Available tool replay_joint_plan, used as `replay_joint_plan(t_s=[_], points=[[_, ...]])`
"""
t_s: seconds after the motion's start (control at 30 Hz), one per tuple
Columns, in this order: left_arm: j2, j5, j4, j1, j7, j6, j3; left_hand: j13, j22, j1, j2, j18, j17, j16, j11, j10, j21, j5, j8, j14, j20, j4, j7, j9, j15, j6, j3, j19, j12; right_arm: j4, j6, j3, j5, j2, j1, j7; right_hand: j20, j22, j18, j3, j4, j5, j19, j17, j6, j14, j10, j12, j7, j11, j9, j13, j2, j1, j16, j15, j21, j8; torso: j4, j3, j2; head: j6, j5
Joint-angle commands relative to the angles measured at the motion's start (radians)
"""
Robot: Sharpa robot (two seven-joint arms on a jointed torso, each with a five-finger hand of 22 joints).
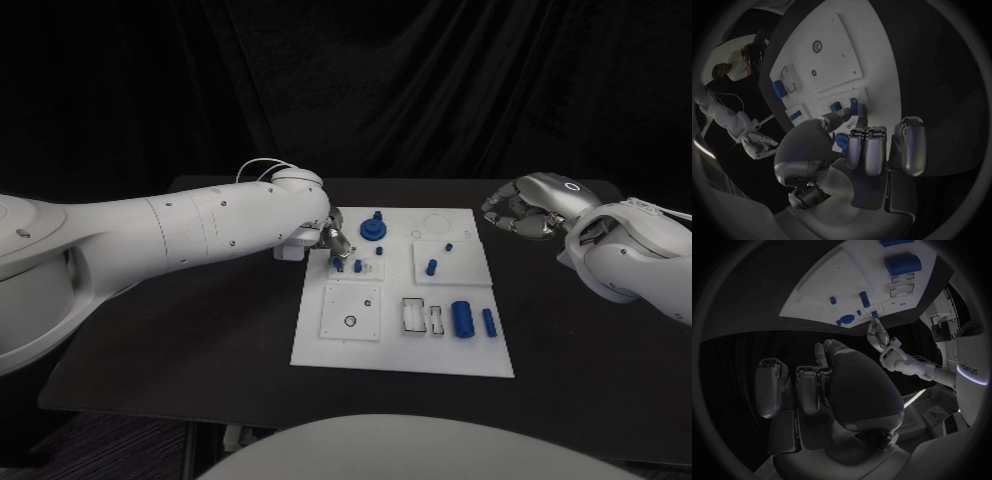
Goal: Assemble the parts on the task board
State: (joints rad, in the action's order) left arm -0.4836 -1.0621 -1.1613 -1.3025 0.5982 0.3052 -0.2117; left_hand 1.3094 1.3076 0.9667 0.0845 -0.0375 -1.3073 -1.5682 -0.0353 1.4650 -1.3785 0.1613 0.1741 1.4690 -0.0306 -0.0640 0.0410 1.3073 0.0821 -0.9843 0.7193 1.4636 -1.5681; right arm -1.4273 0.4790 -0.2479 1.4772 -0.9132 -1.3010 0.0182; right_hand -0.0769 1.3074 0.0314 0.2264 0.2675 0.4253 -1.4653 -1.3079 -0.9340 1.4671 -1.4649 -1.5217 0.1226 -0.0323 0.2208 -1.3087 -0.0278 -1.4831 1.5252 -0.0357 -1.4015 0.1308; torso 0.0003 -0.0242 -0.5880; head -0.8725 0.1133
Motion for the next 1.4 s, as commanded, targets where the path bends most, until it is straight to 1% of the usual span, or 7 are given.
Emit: replay_joint_plan(t_s=[0.03, 0.27, 0.63, 0.8, 1.27, 1.37, 1.4], points=[[0.000, -0.002, -0.004, 0.003, -0.009, 0.004, 0.001, 0.261, 0.201, 0.002, -0.010, -0.010, -0.263, -0.003, 0.007, 0.106, 0.003, 0.005, -0.004, 0.102, -0.006, -0.007, 0.001, 0.020, -0.007, 0.003, 0.003, 0.006, -0.003, 0.000, -0.001, 0.001, 0.003, 0.000, 0.002, 0.016, -0.007, 0.205, 0.013, 0.004, 0.000, 0.004, -0.006, -0.213, -0.004, 0.079, -0.034, 0.007, 0.001, -0.005, -0.002, -0.203, -0.006, -0.006, -0.006, 0.009, 0.005, -0.004, 0.0009, 0.0001, 0.000, 0.000, -0.001], [0.004, -0.002, 0.003, 0.007, -0.015, -0.005, 0.001, 0.261, 0.200, 0.003, -0.013, -0.010, -0.263, -0.003, 0.007, 0.106, 0.005, 0.008, -0.005, 0.102, -0.006, -0.007, 0.001, 0.020, -0.007, 0.004, -0.001, 0.005, -0.003, 0.000, -0.001, 0.001, 0.003, 0.000, 0.002, 0.016, -0.007, 0.205, 0.013, 0.005, 0.000, 0.004, -0.006, -0.213, -0.004, 0.079, -0.032, 0.008, 0.001, -0.005, -0.002, -0.202, -0.006, -0.005, -0.007, 0.009, 0.005, -0.004, 0.0010, -0.0010, 0.001, 0.000, -0.001], [0.004, -0.002, -0.001, 0.013, -0.017, -0.006, 0.001, 0.261, 0.199, 0.004, -0.016, -0.011, -0.263, -0.003, 0.008, 0.106, 0.007, 0.012, -0.006, 0.102, -0.006, -0.006, 0.001, 0.020, -0.007, 0.006, -0.008, 0.004, -0.003, 0.000, -0.003, 0.001, 0.002, -0.001, 0.002, 0.017, -0.007, 0.205, 0.013, 0.005, 0.000, 0.004, -0.006, -0.213, -0.004, 0.079, -0.032, 0.008, 0.001, -0.005, -0.002, -0.202, -0.006, -0.005, -0.007, 0.009, 0.005, -0.004, 0.0012, -0.0003, 0.001, 0.000, 0.000], [0.003, -0.002, -0.005, 0.017, -0.013, -0.005, 0.001, 0.261, 0.199, 0.004, -0.021, -0.011, -0.263, -0.003, 0.009, 0.106, 0.009, 0.013, -0.007, 0.102, -0.007, -0.004, 0.002, 0.020, -0.008, 0.007, -0.017, 0.003, -0.003, 0.000, -0.005, 0.001, 0.002, -0.001, 0.002, 0.019, -0.007, 0.205, 0.013, 0.005, 0.000, 0.004, -0.006, -0.213, -0.004, 0.079, -0.032, 0.008, 0.001, -0.005, -0.002, -0.202, -0.006, -0.005, -0.007, 0.009, 0.005, -0.004, 0.0000, -0.0003, 0.001, 0.000, 0.001], [-0.001, -0.002, -0.022, 0.027, -0.006, -0.007, 0.001, 0.261, 0.198, 0.005, -0.027, -0.011, -0.263, -0.003, 0.010, 0.106, 0.011, 0.016, -0.009, 0.102, -0.008, -0.002, 0.004, 0.019, -0.009, 0.009, -0.036, 0.002, -0.003, 0.002, -0.009, 0.001, 0.002, -0.001, 0.002, 0.020, -0.007, 0.205, 0.013, 0.006, 0.000, 0.003, -0.006, -0.212, -0.004, 0.078, -0.030, 0.010, 0.001, -0.005, -0.002, -0.200, -0.007, -0.005, -0.008, 0.010, 0.005, -0.004, 0.0023, -0.0011, 0.000, 0.000, 0.002], [-0.002, -0.002, -0.022, 0.028, -0.008, -0.014, 0.001, 0.261, 0.198, -0.003, -0.045, -0.012, -0.263, -0.003, 0.014, 0.106, 0.014, -0.002, -0.018, 0.102, -0.012, 0.022, 0.009, 0.015, -0.012, 0.015, -0.099, 0.000, -0.003, 0.002, -0.010, 0.001, 0.002, -0.001, 0.002, 0.020, -0.007, 0.205, 0.013, 0.006, 0.000, 0.003, -0.006, -0.212, -0.004, 0.078, -0.030, 0.010, 0.001, -0.005, -0.002, -0.200, -0.007, -0.005, -0.008, 0.010, 0.005, -0.004, 0.0026, -0.0005, 0.001, 0.000, 0.002], [-0.002, -0.002, -0.022, 0.028, -0.009, -0.017, 0.001, 0.261, 0.197, -0.017, -0.047, -0.012, -0.263, -0.003, 0.017, 0.106, 0.016, -0.017, -0.025, 0.102, -0.013, 0.038, 0.014, 0.011, -0.015, 0.020, -0.118, -0.001, -0.003, 0.002, -0.010, 0.001, 0.002, -0.001, 0.002, 0.020, -0.007, 0.205, 0.013, 0.006, 0.000, 0.003, -0.006, -0.212, -0.004, 0.078, -0.030, 0.010, 0.001, -0.005, -0.002, -0.200, -0.007, -0.005, -0.008, 0.010, 0.005, -0.004, 0.0029, -0.0005, 0.001, 0.000, 0.002]])
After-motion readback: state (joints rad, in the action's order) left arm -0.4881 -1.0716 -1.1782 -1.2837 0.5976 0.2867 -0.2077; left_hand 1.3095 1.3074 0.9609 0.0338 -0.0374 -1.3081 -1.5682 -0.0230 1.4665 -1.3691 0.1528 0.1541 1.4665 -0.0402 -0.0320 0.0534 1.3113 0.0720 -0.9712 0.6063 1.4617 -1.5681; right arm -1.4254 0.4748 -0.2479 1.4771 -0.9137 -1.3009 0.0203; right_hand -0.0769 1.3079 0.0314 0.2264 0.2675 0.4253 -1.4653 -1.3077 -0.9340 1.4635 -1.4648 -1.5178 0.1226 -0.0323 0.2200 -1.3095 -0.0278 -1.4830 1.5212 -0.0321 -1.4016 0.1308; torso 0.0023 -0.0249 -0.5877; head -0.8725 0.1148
